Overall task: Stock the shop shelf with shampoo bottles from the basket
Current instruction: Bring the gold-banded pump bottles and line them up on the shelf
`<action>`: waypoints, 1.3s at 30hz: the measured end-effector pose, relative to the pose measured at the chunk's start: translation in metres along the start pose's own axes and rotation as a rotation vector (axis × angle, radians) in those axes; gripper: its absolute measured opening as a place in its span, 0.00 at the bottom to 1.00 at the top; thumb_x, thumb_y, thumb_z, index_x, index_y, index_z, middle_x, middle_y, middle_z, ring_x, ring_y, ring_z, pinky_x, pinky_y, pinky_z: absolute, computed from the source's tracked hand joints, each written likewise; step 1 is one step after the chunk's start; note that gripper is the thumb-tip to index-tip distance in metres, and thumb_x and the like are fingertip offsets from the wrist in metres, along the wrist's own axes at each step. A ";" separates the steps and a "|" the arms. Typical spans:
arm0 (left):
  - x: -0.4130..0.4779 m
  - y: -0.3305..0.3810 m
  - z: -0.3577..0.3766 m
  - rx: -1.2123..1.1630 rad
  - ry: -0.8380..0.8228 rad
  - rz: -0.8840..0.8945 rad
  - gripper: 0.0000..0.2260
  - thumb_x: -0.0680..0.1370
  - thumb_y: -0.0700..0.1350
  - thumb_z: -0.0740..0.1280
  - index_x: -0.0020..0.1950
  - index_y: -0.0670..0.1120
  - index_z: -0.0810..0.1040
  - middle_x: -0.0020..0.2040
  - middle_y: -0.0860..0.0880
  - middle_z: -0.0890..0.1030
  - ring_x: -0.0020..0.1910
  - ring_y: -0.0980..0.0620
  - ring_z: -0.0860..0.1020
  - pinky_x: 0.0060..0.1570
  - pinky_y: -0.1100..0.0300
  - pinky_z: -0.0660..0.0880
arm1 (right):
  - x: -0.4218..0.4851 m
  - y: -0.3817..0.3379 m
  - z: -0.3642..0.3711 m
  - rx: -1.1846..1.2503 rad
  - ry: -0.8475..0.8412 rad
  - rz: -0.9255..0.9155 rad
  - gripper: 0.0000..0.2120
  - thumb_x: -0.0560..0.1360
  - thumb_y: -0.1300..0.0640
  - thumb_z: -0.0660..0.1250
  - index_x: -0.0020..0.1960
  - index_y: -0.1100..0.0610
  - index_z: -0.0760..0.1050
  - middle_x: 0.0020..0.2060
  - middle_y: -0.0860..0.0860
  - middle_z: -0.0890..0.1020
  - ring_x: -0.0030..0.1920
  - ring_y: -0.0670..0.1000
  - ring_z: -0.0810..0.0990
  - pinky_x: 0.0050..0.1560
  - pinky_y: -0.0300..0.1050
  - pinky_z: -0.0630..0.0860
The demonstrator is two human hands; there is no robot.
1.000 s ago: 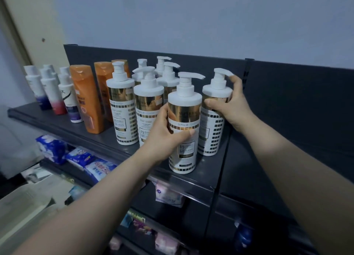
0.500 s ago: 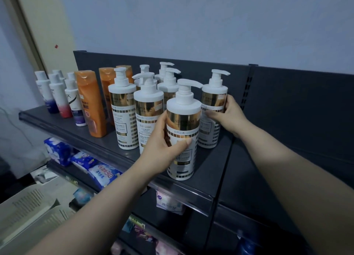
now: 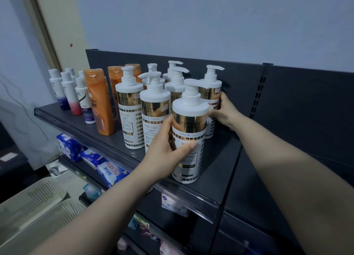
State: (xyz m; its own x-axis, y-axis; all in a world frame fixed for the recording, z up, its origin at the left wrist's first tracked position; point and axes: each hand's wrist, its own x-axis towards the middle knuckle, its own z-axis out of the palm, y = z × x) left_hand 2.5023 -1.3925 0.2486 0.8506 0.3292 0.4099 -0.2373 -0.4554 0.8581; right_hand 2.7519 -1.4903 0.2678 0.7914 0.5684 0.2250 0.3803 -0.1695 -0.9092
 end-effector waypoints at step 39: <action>0.010 -0.022 0.011 -0.036 -0.166 0.108 0.31 0.73 0.45 0.73 0.72 0.56 0.63 0.65 0.58 0.75 0.64 0.61 0.73 0.65 0.52 0.72 | -0.151 -0.057 0.027 -0.055 0.040 -0.117 0.30 0.67 0.56 0.77 0.65 0.50 0.68 0.56 0.46 0.81 0.57 0.45 0.80 0.61 0.53 0.76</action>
State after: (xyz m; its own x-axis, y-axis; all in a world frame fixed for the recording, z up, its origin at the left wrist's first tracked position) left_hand 2.5210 -1.3886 0.2302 0.8845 0.1377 0.4458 -0.3451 -0.4499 0.8237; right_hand 2.5976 -1.5449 0.2763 0.7584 0.5542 0.3431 0.4956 -0.1485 -0.8558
